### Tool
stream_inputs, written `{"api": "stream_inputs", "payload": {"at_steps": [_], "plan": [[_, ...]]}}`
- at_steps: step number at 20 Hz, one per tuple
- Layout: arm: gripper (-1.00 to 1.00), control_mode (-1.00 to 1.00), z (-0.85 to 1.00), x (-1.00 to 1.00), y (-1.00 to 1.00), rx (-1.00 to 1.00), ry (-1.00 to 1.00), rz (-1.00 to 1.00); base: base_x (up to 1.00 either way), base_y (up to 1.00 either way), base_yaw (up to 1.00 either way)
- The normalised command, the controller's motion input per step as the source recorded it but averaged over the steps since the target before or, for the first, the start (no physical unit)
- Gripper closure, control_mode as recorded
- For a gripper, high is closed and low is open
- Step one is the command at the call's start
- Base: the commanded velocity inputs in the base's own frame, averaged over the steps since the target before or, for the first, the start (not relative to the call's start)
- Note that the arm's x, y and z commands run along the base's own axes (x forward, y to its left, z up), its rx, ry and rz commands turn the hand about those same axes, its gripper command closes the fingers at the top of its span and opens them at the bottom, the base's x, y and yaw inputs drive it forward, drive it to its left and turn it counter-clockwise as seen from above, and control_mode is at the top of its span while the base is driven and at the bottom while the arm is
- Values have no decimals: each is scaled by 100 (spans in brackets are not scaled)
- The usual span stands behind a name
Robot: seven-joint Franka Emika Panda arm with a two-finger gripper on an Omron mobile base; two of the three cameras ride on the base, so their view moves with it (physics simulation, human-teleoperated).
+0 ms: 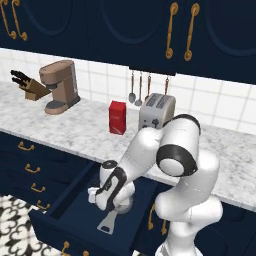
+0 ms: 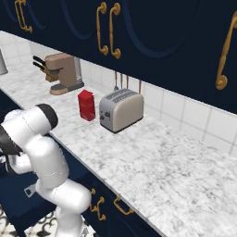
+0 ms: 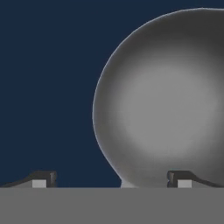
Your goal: Pick the measuring cup from the drawer and place it on the counter.
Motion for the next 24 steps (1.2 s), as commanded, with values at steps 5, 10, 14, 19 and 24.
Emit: {"api": "stream_inputs", "payload": {"at_steps": [5,10,14,19,24], "plan": [[100,-100,-44,24,13,-3,-2,0,0,0,0],[100,-100,38,-11,15,0,-1,0,0,0,0],[100,-100,100,-9,41,-3,0,1,0,0,0],[100,-100,100,5,61,-4,-6,2,0,0,0],[100,-100,100,0,45,-9,-11,0,0,0,0]]}}
